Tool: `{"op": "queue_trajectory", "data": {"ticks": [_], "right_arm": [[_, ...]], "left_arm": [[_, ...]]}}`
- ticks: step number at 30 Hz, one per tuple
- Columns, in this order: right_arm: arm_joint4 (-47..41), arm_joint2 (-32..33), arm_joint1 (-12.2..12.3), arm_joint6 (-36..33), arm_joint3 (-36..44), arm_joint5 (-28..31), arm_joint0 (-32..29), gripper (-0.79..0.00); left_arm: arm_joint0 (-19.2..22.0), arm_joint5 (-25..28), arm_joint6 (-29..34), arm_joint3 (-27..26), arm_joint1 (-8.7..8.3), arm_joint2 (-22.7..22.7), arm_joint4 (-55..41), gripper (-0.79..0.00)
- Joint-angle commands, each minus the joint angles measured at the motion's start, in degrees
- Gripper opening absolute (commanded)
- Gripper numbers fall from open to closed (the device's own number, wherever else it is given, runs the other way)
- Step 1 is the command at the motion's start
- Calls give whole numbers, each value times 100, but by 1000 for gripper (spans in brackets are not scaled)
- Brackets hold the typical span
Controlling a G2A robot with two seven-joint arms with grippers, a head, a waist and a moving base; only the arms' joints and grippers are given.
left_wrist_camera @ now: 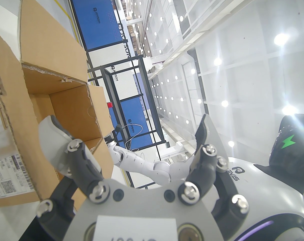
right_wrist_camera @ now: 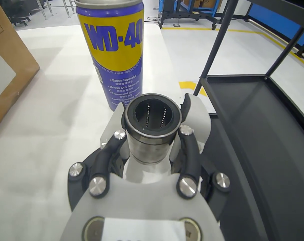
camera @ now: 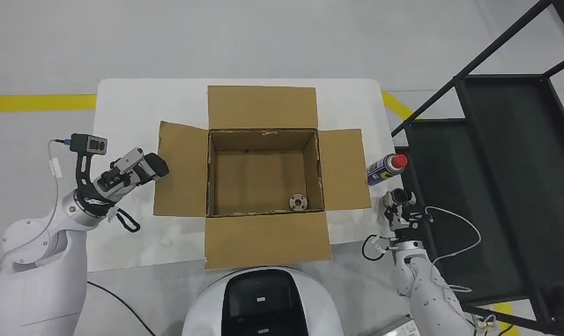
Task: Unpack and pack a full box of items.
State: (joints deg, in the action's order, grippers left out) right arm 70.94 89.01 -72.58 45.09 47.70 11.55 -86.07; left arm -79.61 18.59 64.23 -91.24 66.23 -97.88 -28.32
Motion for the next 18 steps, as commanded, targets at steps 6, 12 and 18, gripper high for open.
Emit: {"op": "queue_trajectory", "data": {"ticks": [6, 12, 18], "right_arm": [[-147, -164, -79, 179, -321, -100, 169, -785], [-325, -215, -117, 321, -478, 28, 249, 0], [-314, -251, -127, 461, -506, 79, 225, 0]], "left_arm": [[0, 0, 0, 0, 0, 0, 0, 0], [0, 0, 0, 0, 0, 0, 0, 0], [0, 0, 0, 0, 0, 0, 0, 0]]}}
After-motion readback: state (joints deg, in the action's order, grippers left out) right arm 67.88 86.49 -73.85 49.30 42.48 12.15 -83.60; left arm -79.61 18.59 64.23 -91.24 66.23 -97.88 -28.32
